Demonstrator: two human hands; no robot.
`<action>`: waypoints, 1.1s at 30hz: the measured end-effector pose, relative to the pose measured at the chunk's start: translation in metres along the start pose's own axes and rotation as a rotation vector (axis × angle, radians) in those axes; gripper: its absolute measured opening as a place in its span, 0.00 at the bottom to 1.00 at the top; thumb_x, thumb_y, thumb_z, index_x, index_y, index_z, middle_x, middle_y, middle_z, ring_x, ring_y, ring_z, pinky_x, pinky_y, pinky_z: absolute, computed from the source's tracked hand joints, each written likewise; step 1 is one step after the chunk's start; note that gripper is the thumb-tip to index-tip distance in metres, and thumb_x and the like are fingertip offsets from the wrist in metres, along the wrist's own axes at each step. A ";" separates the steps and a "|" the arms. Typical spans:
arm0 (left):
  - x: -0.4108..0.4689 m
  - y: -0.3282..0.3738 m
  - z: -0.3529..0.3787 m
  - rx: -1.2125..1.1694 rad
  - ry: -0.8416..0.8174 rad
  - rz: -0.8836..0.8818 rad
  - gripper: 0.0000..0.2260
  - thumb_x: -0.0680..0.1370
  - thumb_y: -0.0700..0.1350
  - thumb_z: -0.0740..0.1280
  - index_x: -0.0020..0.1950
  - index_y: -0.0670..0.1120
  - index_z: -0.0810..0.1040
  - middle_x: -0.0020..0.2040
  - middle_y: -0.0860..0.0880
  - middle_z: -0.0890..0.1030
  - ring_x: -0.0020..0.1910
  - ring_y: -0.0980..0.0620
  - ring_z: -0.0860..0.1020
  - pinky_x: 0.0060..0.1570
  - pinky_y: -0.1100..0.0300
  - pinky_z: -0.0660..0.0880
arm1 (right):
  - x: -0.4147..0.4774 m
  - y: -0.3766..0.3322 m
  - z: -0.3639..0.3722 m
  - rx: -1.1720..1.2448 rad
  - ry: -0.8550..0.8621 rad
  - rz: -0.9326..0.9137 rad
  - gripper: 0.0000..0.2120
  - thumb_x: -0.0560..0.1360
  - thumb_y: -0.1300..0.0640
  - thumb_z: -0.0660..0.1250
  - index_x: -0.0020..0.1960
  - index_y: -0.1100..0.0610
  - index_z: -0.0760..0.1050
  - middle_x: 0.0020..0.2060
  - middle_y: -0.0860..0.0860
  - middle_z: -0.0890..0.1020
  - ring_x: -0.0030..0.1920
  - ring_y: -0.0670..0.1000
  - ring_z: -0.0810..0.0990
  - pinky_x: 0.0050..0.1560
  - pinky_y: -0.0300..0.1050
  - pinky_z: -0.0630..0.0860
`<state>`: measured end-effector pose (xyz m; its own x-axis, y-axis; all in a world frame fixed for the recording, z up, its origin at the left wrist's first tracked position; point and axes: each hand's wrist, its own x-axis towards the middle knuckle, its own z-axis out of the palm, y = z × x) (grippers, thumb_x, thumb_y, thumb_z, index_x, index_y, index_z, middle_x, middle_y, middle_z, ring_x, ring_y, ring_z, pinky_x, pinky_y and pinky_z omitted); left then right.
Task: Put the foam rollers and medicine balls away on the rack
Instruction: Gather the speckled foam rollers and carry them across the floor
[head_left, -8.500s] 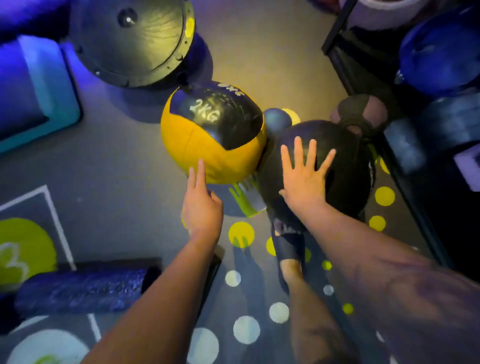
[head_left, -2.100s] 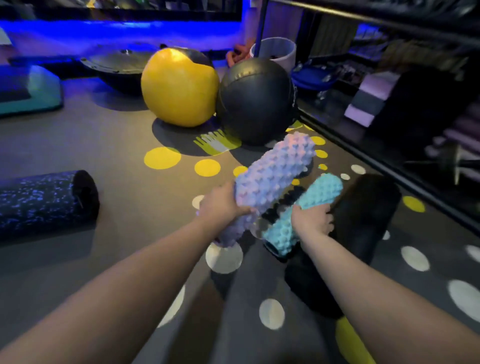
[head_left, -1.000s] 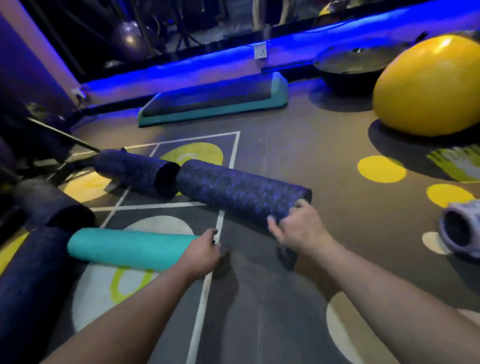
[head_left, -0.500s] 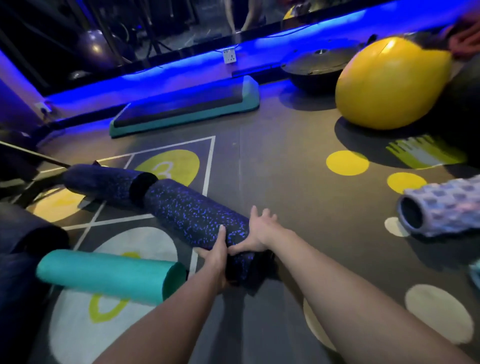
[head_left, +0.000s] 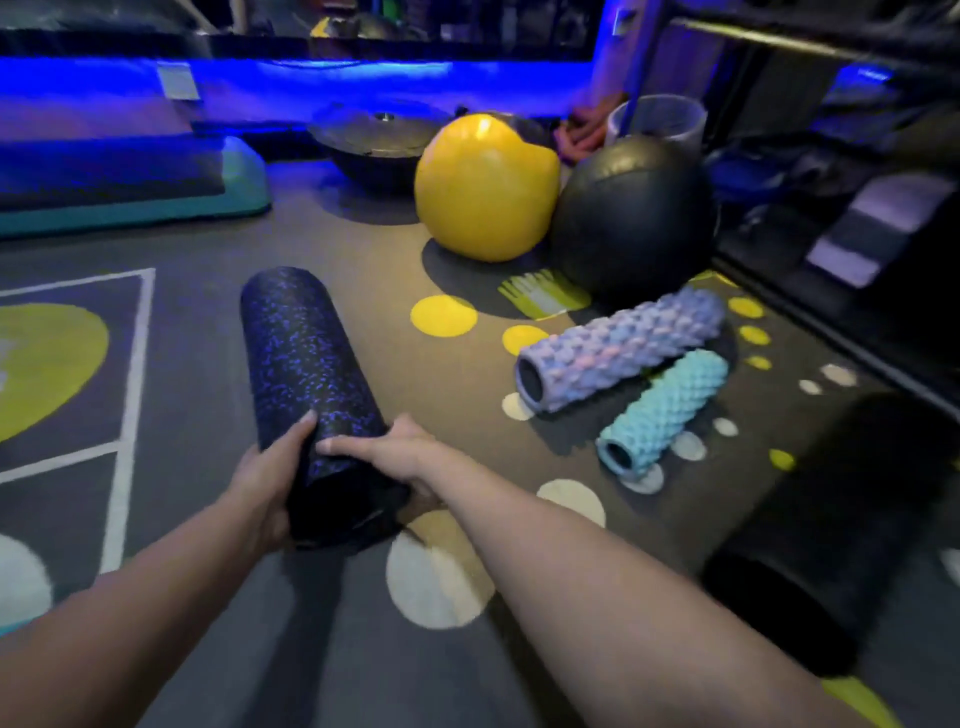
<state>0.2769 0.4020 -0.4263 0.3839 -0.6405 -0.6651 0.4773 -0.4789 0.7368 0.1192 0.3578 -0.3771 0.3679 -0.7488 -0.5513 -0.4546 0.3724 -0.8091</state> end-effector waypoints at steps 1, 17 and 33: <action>-0.013 0.005 0.018 -0.026 0.010 0.123 0.32 0.66 0.62 0.79 0.65 0.49 0.79 0.56 0.40 0.85 0.48 0.37 0.85 0.44 0.34 0.81 | -0.006 -0.007 -0.017 -0.011 0.026 -0.018 0.32 0.66 0.42 0.81 0.60 0.56 0.71 0.44 0.48 0.80 0.36 0.45 0.80 0.29 0.36 0.76; -0.115 -0.016 0.275 0.669 -0.505 0.784 0.14 0.80 0.43 0.66 0.65 0.50 0.82 0.58 0.53 0.84 0.57 0.56 0.80 0.61 0.60 0.77 | -0.080 0.066 -0.191 0.552 1.126 0.068 0.50 0.71 0.36 0.73 0.80 0.58 0.52 0.72 0.64 0.68 0.71 0.64 0.70 0.71 0.54 0.68; -0.069 0.003 0.162 0.797 -0.232 0.481 0.21 0.77 0.35 0.56 0.66 0.48 0.77 0.55 0.40 0.82 0.47 0.41 0.81 0.43 0.53 0.76 | -0.047 0.052 -0.135 -0.626 0.911 -0.437 0.18 0.74 0.65 0.61 0.61 0.57 0.78 0.64 0.56 0.76 0.68 0.60 0.70 0.68 0.53 0.66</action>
<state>0.1238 0.3482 -0.3586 0.1919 -0.9370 -0.2918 -0.4019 -0.3463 0.8477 -0.0316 0.3386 -0.3655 -0.0068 -0.9542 0.2990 -0.8442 -0.1548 -0.5131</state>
